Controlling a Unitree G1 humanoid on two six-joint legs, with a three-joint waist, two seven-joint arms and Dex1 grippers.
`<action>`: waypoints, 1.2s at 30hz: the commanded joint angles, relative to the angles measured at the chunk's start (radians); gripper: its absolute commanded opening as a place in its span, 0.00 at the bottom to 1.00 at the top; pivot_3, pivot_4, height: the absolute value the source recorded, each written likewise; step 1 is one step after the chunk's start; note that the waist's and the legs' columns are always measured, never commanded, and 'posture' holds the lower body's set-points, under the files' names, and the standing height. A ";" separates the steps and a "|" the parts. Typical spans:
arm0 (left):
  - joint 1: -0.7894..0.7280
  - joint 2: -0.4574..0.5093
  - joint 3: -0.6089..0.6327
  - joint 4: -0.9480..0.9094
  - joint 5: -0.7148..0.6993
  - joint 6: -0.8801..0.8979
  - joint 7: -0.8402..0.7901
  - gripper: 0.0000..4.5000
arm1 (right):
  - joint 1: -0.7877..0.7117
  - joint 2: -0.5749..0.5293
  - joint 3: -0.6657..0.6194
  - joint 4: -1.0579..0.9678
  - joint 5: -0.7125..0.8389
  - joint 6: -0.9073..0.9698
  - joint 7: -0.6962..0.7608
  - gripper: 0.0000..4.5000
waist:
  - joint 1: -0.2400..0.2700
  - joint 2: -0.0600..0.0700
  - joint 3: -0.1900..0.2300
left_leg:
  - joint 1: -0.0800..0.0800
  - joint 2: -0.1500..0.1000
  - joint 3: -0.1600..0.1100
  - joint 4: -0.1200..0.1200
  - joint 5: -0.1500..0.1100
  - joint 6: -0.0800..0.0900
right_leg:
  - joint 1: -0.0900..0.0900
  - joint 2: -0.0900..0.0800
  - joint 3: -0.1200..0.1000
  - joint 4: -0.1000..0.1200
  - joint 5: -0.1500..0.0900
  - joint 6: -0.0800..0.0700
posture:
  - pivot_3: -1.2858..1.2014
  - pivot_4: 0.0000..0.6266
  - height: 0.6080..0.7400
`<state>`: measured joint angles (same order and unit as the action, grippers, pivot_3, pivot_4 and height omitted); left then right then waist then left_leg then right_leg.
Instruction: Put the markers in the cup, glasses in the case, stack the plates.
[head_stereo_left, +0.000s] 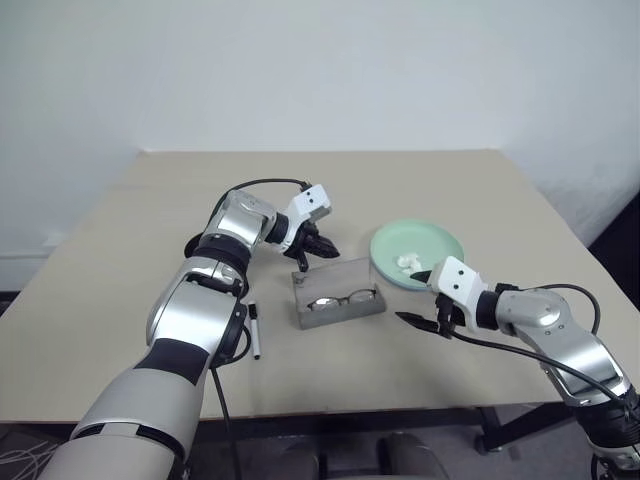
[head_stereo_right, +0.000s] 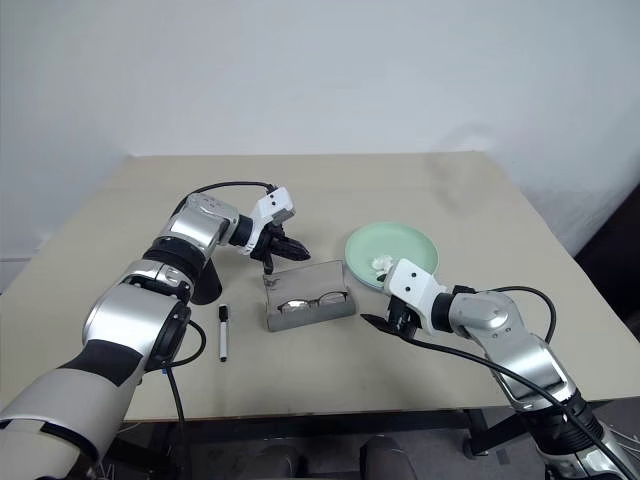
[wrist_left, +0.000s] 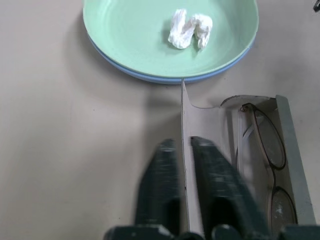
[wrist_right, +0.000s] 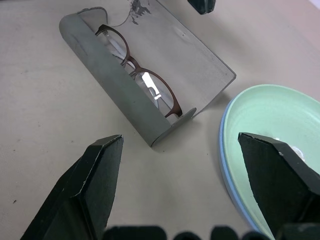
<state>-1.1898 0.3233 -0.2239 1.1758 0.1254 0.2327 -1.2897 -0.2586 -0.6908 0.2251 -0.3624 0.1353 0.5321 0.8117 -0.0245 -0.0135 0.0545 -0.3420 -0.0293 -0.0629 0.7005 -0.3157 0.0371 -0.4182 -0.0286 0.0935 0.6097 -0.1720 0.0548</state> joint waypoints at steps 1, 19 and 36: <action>-0.027 0.006 0.035 -0.032 -0.026 0.010 0.009 0.42 | -0.022 0.000 -0.017 -0.009 -0.003 -0.013 0.000 0.89 | 0.000 0.000 0.000 | 0.000 0.000 0.000 0.000 0.000 0.000 | 0.000 0.000 0.000 0.000 0.000 0.000 | 0.52 0.00 1.00; -0.058 -0.058 -0.008 0.074 0.107 -0.112 0.377 0.33 | -0.011 0.001 -0.019 -0.023 -0.006 -0.008 -0.010 0.89 | 0.003 0.000 0.000 | 0.000 0.000 0.000 0.000 0.000 0.000 | 0.000 0.000 0.000 0.000 0.000 0.000 | 0.52 0.00 1.00; 0.003 -0.044 -0.122 0.051 0.195 -0.179 0.099 0.01 | -0.016 0.012 -0.018 -0.022 -0.008 -0.010 -0.023 0.89 | 0.003 0.000 0.000 | 0.000 -0.001 0.000 0.000 0.000 0.000 | 0.000 0.000 0.000 0.000 0.000 0.000 | 0.52 0.00 1.00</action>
<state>-1.1707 0.2695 -0.3566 1.2630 0.3382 0.0568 -1.1461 -0.2598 -0.6827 0.2253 -0.3621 0.1344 0.5321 0.8000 -0.0210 -0.0136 0.0545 -0.3421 -0.0300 -0.0628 0.7005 -0.3157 0.0371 -0.4179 -0.0287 0.0936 0.6094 -0.1718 0.0550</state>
